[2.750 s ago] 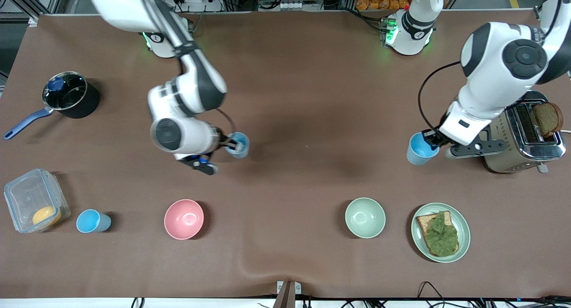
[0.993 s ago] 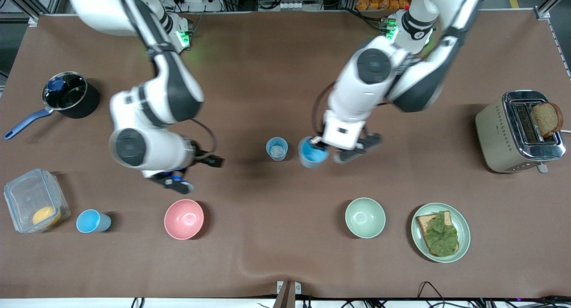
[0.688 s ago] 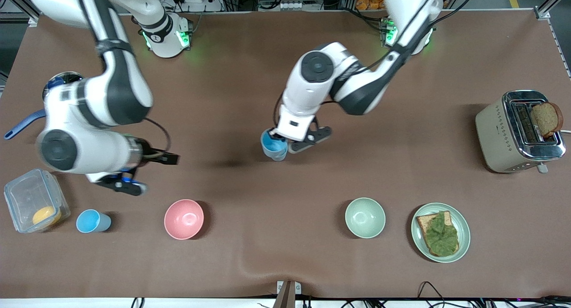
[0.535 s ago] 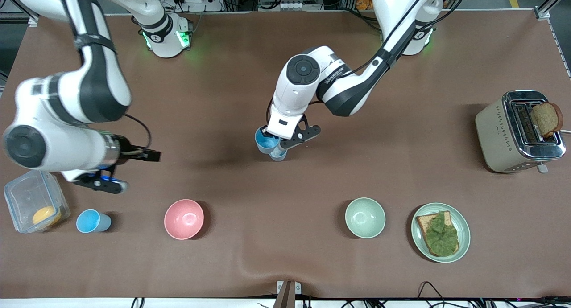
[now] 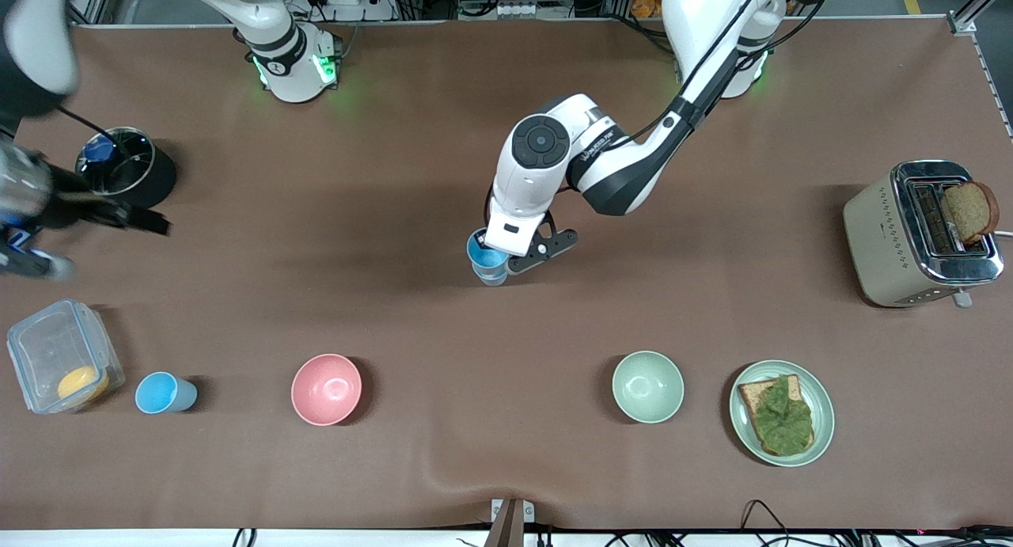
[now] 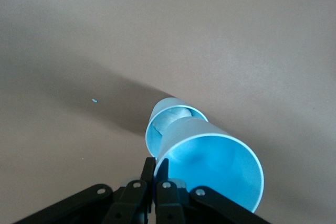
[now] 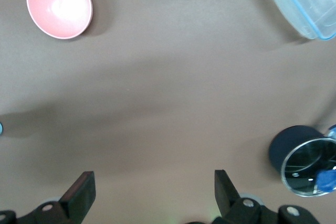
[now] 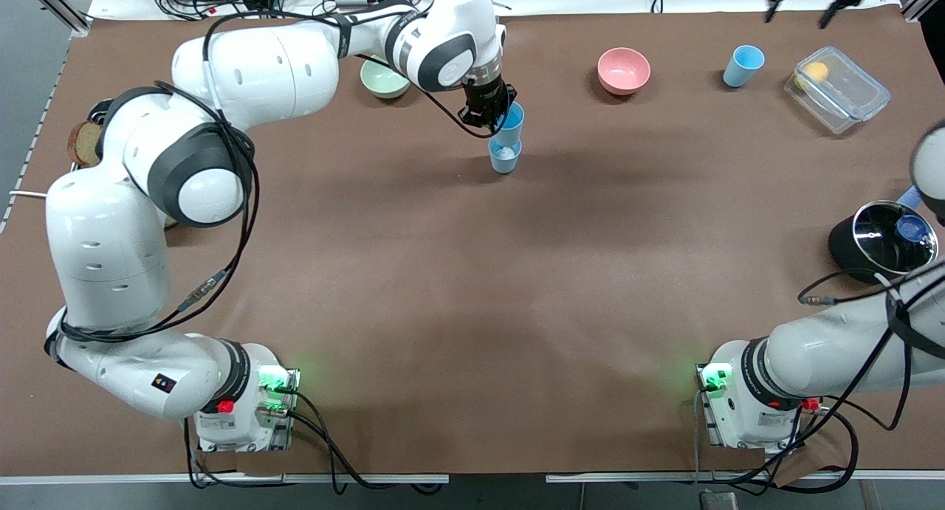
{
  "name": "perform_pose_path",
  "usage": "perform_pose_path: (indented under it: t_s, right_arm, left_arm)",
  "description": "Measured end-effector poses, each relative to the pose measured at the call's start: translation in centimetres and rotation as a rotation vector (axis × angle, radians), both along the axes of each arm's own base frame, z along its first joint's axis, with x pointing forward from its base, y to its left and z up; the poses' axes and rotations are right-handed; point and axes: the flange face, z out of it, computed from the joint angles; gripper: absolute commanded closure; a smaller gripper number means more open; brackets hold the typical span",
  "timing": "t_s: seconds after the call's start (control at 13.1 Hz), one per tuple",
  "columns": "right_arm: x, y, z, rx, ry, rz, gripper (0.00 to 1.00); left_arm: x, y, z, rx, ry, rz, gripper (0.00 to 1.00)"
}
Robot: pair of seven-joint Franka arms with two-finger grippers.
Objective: Stack blue cups with both arms
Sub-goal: 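Lower the left gripper's cup into the placed cup while the right gripper retracts, then open the left gripper and lift it away from the stacked cups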
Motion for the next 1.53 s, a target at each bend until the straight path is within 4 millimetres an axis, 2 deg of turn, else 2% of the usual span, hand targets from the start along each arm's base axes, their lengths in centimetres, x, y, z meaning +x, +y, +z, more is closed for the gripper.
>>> perform_pose_path:
  t_s: [0.23,0.46,0.53,0.61,0.84,0.92,0.99,1.15,1.38,1.53]
  right_arm:
    - [-1.4,-1.9,2.0,-0.021,-0.033,0.048,0.00]
    - [-1.7,-1.7,2.9,-0.029,-0.051,0.057,0.00]
    - [-1.8,-1.5,3.1,-0.029,-0.056,0.060,0.00]
    - [-1.9,-1.3,3.4,-0.029,-0.062,0.064,0.00]
    - [-2.3,-0.9,4.2,-0.029,-0.075,0.071,0.00]
    - [-2.3,-0.6,4.3,-0.029,-0.078,0.076,0.00]
    - [-2.4,-0.4,4.4,-0.029,-0.080,0.081,0.00]
    - [-2.4,-0.1,4.5,-0.029,-0.081,0.086,0.00]
    - [-2.4,0.0,4.5,-0.029,-0.081,0.088,0.00]
    - [-2.4,0.1,4.5,-0.029,-0.081,0.089,0.00]
  left_arm:
    - [-0.5,0.0,-1.4,0.026,0.005,-0.017,1.00]
    - [-0.5,0.0,-2.5,0.041,0.011,-0.023,1.00]
    - [-0.5,0.0,-2.6,0.041,0.011,-0.023,0.71]
    - [-0.5,0.0,-2.5,0.039,0.010,-0.023,0.01]
    - [-0.2,-0.1,-1.9,0.029,-0.001,-0.021,0.00]
    - [0.3,-0.1,-0.9,0.019,-0.020,-0.016,0.00]
    - [1.3,0.5,0.8,0.012,-0.058,-0.010,0.00]
    - [4.4,3.9,6.6,0.026,-0.185,-0.012,0.00]
    - [8.9,13.8,16.6,0.083,-0.308,-0.050,0.00]
    - [10.3,20.1,20.9,0.132,-0.335,-0.047,0.00]
